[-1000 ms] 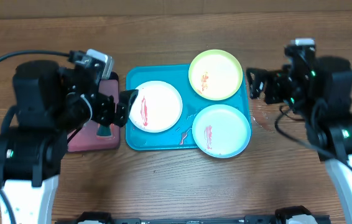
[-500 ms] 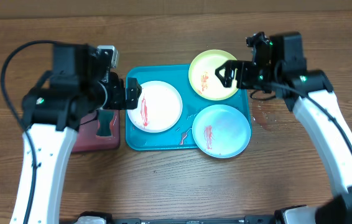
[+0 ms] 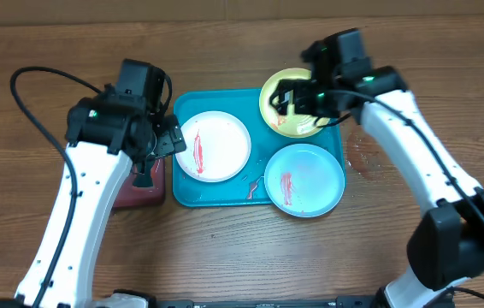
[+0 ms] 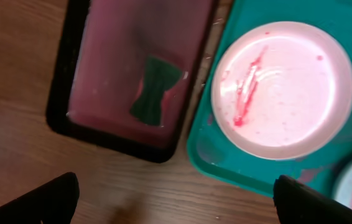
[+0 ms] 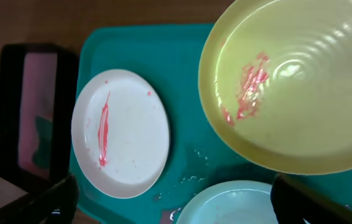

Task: Clean dirty plates on tray and stack at the side
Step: 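Move left gripper to the sponge and right gripper toward the plates, then grasp the rim of the white plate with the right gripper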

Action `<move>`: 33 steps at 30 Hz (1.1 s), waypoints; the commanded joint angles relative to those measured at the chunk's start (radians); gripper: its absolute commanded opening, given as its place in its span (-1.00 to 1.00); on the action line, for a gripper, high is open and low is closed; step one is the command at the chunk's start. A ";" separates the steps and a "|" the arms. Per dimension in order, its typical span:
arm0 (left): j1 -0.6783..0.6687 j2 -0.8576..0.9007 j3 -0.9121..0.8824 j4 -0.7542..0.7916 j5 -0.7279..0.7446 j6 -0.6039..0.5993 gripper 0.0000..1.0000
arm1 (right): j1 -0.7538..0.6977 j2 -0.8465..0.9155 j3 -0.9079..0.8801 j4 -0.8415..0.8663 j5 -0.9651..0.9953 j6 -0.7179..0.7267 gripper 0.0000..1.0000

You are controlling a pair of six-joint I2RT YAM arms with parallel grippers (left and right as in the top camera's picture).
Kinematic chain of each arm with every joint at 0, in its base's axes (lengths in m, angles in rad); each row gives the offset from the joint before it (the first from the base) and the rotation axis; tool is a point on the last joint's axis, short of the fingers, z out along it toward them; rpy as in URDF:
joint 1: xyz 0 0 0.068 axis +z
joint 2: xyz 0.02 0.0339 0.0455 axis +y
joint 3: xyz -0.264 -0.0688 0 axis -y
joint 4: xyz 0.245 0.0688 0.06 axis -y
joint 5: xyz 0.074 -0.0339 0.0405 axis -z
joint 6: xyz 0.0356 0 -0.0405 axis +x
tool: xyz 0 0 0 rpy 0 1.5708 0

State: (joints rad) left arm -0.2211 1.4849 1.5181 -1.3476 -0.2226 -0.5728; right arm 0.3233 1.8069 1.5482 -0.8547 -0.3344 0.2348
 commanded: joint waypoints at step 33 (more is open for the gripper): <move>-0.002 0.114 0.022 0.042 -0.170 -0.006 0.86 | 0.246 0.298 0.023 0.147 0.263 0.215 -0.40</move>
State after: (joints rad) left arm -0.2214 1.5871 1.5181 -1.3094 -0.3721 -0.5926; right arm 0.5591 2.1048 1.5505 -0.7151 -0.0975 0.4404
